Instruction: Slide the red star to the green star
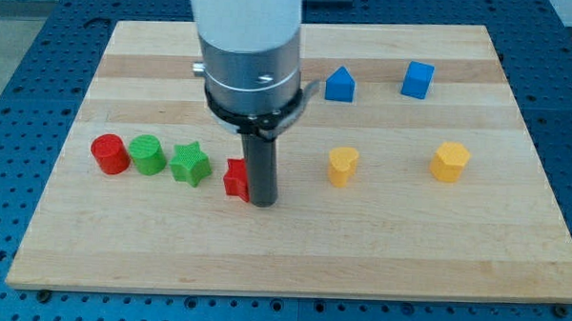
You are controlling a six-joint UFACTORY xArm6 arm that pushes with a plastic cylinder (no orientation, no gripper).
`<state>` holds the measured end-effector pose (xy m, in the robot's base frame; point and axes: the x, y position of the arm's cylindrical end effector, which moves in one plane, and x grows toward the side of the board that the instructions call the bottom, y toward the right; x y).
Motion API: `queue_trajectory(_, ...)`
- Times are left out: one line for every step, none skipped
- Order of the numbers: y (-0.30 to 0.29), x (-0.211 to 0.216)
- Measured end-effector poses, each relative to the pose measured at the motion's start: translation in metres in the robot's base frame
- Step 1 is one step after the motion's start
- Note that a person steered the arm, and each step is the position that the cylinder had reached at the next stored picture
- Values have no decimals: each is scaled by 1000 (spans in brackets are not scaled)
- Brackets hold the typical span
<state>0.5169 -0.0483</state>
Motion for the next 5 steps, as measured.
queue_trajectory(-17, -6)
queue_trajectory(-38, -10)
queue_trajectory(-42, -10)
queue_trajectory(-32, -10)
queue_trajectory(-38, -12)
